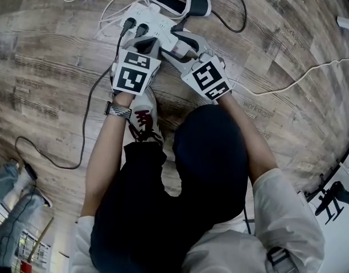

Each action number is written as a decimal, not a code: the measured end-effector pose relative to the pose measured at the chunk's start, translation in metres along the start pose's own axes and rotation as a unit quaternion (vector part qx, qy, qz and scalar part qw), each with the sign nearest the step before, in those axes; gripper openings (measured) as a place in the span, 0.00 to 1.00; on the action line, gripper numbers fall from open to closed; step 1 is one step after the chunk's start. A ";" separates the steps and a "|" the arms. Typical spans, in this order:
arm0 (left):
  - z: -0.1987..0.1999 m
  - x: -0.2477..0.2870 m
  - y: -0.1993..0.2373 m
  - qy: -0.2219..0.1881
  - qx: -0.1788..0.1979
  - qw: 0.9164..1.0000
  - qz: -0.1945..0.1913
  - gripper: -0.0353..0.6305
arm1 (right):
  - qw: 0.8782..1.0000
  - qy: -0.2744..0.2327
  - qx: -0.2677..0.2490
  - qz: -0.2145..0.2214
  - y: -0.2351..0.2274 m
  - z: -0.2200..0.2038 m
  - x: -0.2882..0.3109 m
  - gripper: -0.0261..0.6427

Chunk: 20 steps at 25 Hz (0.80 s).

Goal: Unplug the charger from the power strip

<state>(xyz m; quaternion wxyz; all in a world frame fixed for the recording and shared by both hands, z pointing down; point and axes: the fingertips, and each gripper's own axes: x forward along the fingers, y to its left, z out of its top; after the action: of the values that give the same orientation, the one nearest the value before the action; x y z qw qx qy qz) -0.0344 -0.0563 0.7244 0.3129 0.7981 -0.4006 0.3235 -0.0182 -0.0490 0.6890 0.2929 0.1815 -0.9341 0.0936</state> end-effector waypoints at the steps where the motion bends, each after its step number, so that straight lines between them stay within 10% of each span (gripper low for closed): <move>1: 0.000 0.000 0.000 0.000 0.000 1.000 0.000 0.06 | 1.000 0.001 -0.005 -0.001 0.001 0.000 0.000 0.37; 20: 0.000 0.000 0.000 0.000 -0.001 1.000 0.000 0.06 | 1.000 0.005 -0.007 -0.005 -0.001 0.000 -0.001 0.37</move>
<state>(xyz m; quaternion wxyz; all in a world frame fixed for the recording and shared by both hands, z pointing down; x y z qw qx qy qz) -0.0345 -0.0566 0.7245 0.3137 0.7979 -0.4010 0.3227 -0.0173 -0.0493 0.6890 0.2994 0.1835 -0.9323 0.0865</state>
